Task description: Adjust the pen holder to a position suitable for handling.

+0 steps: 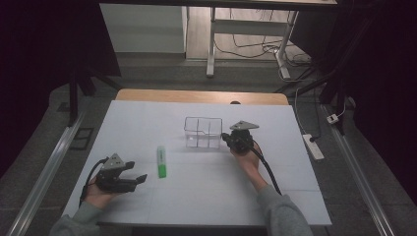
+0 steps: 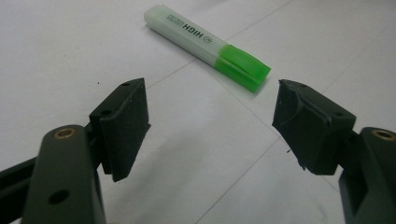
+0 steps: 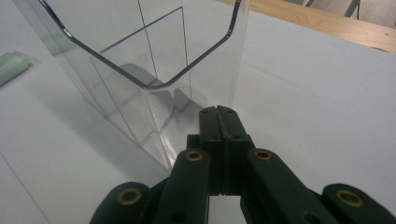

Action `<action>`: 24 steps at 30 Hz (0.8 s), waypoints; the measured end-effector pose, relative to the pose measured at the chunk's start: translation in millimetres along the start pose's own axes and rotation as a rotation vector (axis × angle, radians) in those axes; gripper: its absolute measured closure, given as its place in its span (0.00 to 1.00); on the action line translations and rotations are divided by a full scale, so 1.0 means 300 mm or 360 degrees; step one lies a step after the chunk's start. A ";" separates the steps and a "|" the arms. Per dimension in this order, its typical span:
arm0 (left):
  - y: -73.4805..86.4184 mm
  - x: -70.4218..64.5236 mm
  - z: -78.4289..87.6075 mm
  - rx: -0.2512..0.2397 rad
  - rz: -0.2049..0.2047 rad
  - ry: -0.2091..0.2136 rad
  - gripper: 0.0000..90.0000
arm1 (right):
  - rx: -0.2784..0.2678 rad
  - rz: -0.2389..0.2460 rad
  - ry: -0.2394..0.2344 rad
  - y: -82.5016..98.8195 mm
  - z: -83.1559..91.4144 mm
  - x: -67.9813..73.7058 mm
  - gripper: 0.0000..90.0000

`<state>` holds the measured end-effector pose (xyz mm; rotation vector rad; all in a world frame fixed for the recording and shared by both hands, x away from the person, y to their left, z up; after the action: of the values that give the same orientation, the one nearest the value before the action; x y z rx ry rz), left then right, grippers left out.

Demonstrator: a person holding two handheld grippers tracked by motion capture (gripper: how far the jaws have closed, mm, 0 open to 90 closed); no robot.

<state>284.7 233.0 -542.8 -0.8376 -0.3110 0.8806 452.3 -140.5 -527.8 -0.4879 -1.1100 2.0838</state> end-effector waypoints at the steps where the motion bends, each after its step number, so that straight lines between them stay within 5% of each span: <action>1: 0.000 0.000 0.000 0.0000 0.0000 0.0000 0.30 | 0.0004 0.0000 0.0001 -0.001 -0.003 0.003 0.99; 24: 0.001 -0.002 0.004 -0.0002 -0.0005 -0.0002 0.30 | 0.0005 0.0009 -0.0024 -0.031 -0.061 0.051 0.99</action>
<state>283.5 233.3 -542.2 -0.8373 -0.3139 0.8785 457.1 -115.5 -530.2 -0.4748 -1.1151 2.0970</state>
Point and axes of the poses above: each handheld gripper's, and its own axes: z roughly backward along the jaws, y roughly out of its underside, x roughly to its left, the point moved 3 cm from there along -z, roughly forward along the jaws, and after that the axes turned 1 degree about -y, right-handed, at the moved point
